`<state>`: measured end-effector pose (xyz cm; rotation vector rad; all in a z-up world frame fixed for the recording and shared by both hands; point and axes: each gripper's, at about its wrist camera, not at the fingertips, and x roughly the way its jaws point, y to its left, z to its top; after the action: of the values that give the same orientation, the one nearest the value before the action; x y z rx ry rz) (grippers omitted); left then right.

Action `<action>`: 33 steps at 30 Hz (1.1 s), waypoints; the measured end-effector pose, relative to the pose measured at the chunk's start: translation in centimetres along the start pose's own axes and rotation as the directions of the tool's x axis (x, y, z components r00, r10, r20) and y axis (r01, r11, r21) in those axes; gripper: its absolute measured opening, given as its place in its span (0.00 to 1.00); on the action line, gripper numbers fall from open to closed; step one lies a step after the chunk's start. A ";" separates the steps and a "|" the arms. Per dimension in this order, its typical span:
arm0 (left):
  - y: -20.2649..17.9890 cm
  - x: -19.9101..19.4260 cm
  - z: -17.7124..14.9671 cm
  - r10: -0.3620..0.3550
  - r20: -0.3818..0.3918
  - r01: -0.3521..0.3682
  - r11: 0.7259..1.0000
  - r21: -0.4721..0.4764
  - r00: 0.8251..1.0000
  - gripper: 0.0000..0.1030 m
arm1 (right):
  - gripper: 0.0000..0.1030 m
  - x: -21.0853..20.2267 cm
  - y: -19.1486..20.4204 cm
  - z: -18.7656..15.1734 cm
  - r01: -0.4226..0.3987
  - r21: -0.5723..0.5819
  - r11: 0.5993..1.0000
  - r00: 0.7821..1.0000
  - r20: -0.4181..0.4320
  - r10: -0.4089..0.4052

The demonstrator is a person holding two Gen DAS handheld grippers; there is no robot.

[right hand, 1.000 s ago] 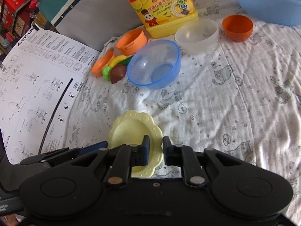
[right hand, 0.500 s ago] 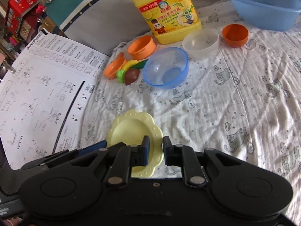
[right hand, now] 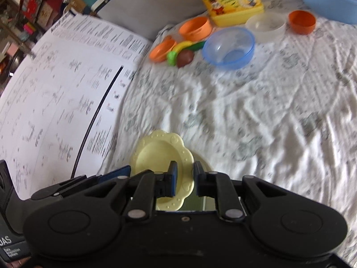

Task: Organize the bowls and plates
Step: 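Carry the yellow plate with both tools and lower it onto the green tray, then open both tools to release the yellow plate rim and lift away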

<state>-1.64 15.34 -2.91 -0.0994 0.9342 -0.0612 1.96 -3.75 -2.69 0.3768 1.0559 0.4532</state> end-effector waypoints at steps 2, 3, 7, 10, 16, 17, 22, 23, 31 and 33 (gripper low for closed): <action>0.7 -0.2 -0.8 0.001 -0.009 -0.001 1.000 -0.015 1.000 0.32 | 0.16 0.3 0.6 -0.5 0.000 -0.015 1.000 1.000 -0.019 0.000; 1.0 -0.3 -1.2 0.002 -0.013 -0.002 1.000 -0.022 1.000 0.32 | 0.16 0.5 0.9 -0.8 -0.001 -0.021 1.000 1.000 -0.027 0.000; 2.0 -0.4 -2.3 0.002 -0.025 -0.003 0.999 -0.039 1.000 0.32 | 0.16 1.2 1.6 -1.5 0.002 -0.043 0.999 0.998 -0.056 -0.004; 2.4 -0.4 -2.9 0.004 -0.031 -0.005 0.999 -0.042 1.000 0.32 | 0.16 1.6 2.1 -2.1 0.012 -0.060 0.998 0.997 -0.070 -0.016; 2.8 0.6 -3.7 -0.008 -0.055 0.005 0.999 -0.045 0.998 0.32 | 0.16 2.5 2.3 -2.8 0.038 -0.078 0.996 0.995 -0.093 -0.045; 2.9 0.7 -3.7 -0.010 -0.059 0.008 0.999 -0.046 0.998 0.32 | 0.16 2.6 2.2 -2.8 0.042 -0.079 0.996 0.994 -0.095 -0.049; 3.0 1.5 -3.8 -0.017 -0.071 0.014 0.999 -0.043 0.997 0.32 | 0.16 3.0 2.1 -2.9 0.059 -0.084 0.995 0.992 -0.106 -0.068; 3.1 1.7 -3.8 -0.019 -0.073 0.016 0.999 -0.044 0.997 0.32 | 0.16 3.0 2.1 -2.9 0.062 -0.085 0.994 0.992 -0.107 -0.071; 3.2 2.5 -3.7 -0.032 -0.085 0.028 0.998 -0.050 0.996 0.32 | 0.16 3.7 1.7 -2.7 0.071 -0.082 0.994 0.990 -0.115 -0.080; 3.3 2.6 -3.8 -0.033 -0.086 0.029 0.998 -0.051 0.996 0.32 | 0.17 3.9 1.6 -2.7 0.070 -0.080 0.994 0.990 -0.117 -0.079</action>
<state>-3.12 18.12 -7.56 -0.1581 1.0218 -0.0716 0.86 -0.16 -5.97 0.2439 1.1622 0.4517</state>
